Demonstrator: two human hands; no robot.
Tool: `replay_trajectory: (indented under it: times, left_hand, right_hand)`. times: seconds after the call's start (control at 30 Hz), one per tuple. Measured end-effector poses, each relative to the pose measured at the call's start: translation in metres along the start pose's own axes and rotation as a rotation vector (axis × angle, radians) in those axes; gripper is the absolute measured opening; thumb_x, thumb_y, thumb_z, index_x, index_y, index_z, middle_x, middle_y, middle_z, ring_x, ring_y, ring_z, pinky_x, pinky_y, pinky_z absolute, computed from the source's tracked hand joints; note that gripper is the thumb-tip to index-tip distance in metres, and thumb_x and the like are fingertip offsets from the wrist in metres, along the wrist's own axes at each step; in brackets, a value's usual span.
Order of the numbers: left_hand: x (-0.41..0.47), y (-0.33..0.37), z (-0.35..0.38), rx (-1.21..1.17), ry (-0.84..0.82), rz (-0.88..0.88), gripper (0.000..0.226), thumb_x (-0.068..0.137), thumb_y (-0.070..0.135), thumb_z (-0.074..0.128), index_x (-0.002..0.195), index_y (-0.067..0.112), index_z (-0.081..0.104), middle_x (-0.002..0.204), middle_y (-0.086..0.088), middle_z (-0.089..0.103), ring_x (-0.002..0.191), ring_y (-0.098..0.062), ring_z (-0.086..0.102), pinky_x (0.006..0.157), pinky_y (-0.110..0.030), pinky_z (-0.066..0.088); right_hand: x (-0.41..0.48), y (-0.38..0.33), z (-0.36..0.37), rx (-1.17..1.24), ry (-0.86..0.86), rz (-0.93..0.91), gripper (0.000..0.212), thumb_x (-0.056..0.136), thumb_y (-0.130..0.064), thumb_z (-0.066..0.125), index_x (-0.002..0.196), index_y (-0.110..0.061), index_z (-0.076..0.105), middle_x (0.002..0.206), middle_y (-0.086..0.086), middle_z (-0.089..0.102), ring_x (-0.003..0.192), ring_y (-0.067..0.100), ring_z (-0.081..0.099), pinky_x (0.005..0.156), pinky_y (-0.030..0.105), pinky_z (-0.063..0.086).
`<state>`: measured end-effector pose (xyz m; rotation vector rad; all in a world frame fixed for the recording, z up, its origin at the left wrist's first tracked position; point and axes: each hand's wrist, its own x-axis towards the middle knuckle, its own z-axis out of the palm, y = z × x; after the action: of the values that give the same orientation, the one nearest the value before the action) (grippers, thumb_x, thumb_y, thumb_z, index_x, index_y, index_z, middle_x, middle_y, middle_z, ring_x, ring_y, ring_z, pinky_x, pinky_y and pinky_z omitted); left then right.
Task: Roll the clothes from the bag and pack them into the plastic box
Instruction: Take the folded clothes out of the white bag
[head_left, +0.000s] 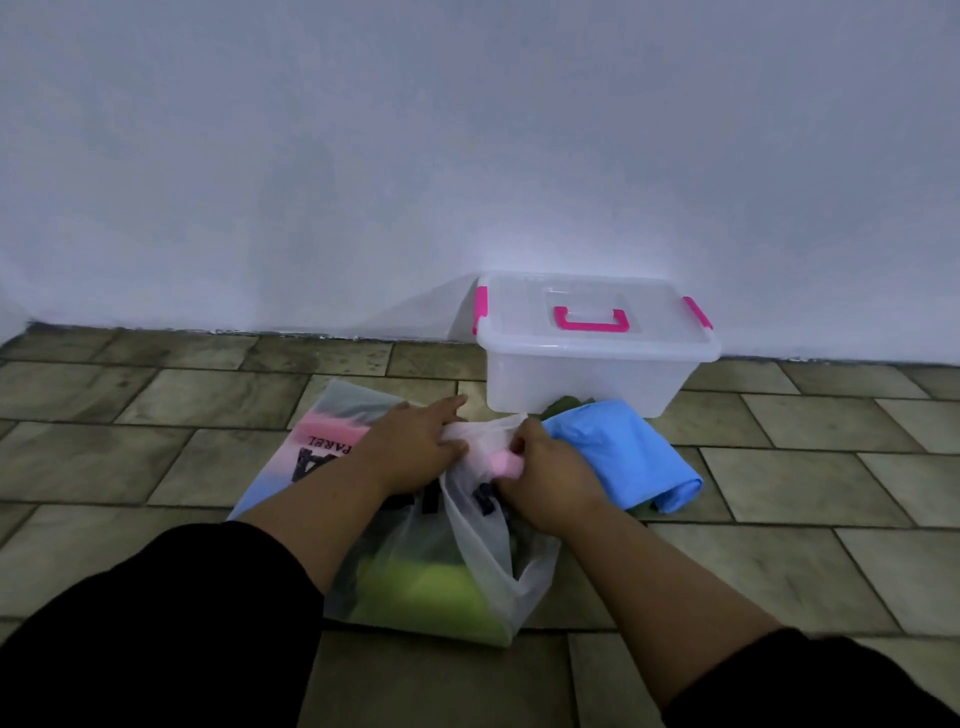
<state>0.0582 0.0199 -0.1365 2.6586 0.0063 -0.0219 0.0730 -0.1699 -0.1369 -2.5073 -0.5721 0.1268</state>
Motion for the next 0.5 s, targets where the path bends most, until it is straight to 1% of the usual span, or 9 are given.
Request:
replay_trajectory:
  times: [0.07,0.13,0.23,0.27,0.3,0.37,0.4,0.43,0.5]
  left_hand:
    - [-0.002,-0.003,0.001,-0.025,0.014,-0.011,0.062,0.09,0.048,0.049,0.146,0.034,0.026,0.14,-0.003,0.05,0.13,-0.029,0.04,0.11,-0.043,0.029]
    - [-0.003,-0.006,0.002,-0.034,0.029,-0.022,0.061,0.089,0.052,0.046,0.145,0.035,0.028,0.141,-0.001,0.049,0.132,-0.03,0.036,0.11,-0.044,0.028]
    - [-0.003,-0.007,0.005,0.02,0.06,0.028,0.06,0.09,0.053,0.044,0.144,0.031,0.032,0.139,-0.001,0.051,0.129,-0.026,0.042,0.111,-0.039,0.025]
    - [-0.002,-0.007,0.005,0.043,0.069,0.046,0.06,0.09,0.052,0.044,0.144,0.029,0.033,0.139,-0.001,0.052,0.128,-0.024,0.044,0.111,-0.038,0.024]
    - [-0.002,-0.006,0.006,0.066,0.071,0.058,0.06,0.09,0.052,0.044,0.144,0.027,0.033,0.139,-0.001,0.051,0.127,-0.022,0.045,0.112,-0.037,0.021]
    - [-0.002,-0.004,0.007,0.112,0.057,0.072,0.06,0.09,0.051,0.045,0.144,0.026,0.033,0.142,-0.001,0.048,0.13,-0.019,0.043,0.113,-0.038,0.018]
    - [-0.003,-0.003,0.007,0.127,0.05,0.073,0.06,0.09,0.05,0.046,0.144,0.026,0.033,0.144,-0.001,0.046,0.132,-0.019,0.041,0.113,-0.039,0.016]
    - [-0.003,-0.002,0.006,0.132,0.046,0.071,0.061,0.09,0.05,0.047,0.144,0.026,0.033,0.145,-0.002,0.045,0.133,-0.018,0.039,0.114,-0.039,0.015]
    - [-0.007,0.001,0.004,0.14,0.023,0.063,0.063,0.089,0.05,0.05,0.145,0.026,0.031,0.148,-0.002,0.041,0.136,-0.018,0.035,0.115,-0.04,0.013]
  right_hand:
    - [-0.008,-0.004,-0.01,0.032,0.047,-0.029,0.034,0.077,-0.039,0.065,0.099,-0.026,0.042,0.074,-0.008,0.055,0.075,0.019,0.057,0.06,0.029,0.04]
    - [-0.02,-0.003,-0.027,0.05,0.111,-0.054,0.037,0.071,-0.041,0.071,0.095,-0.03,0.045,0.068,-0.011,0.051,0.068,0.011,0.053,0.059,0.03,0.043]
    - [-0.04,0.011,-0.065,0.111,0.181,-0.049,0.032,0.066,-0.028,0.074,0.087,-0.039,0.052,0.074,-0.011,0.057,0.066,0.005,0.055,0.055,0.014,0.042]
    - [-0.045,0.021,-0.079,0.174,0.215,-0.016,0.032,0.066,-0.023,0.075,0.084,-0.038,0.054,0.076,-0.009,0.061,0.065,0.007,0.059,0.055,0.013,0.044]
    - [-0.049,0.032,-0.092,0.292,0.256,0.02,0.032,0.067,-0.017,0.076,0.083,-0.036,0.057,0.077,-0.005,0.064,0.065,0.011,0.062,0.058,0.018,0.05]
    - [-0.056,0.054,-0.111,0.524,0.382,0.098,0.034,0.066,-0.009,0.078,0.082,-0.032,0.06,0.079,0.001,0.068,0.069,0.022,0.067,0.067,0.038,0.058]
    - [-0.058,0.064,-0.114,0.561,0.467,0.145,0.034,0.066,-0.009,0.078,0.083,-0.032,0.06,0.08,0.002,0.068,0.072,0.026,0.068,0.068,0.044,0.057]
    - [-0.058,0.073,-0.113,0.531,0.552,0.201,0.034,0.066,-0.012,0.078,0.083,-0.032,0.058,0.081,0.001,0.067,0.074,0.029,0.067,0.067,0.044,0.056]
    - [-0.058,0.084,-0.099,0.373,0.643,0.302,0.033,0.068,-0.016,0.076,0.085,-0.031,0.052,0.079,-0.003,0.062,0.074,0.027,0.062,0.059,0.032,0.048]
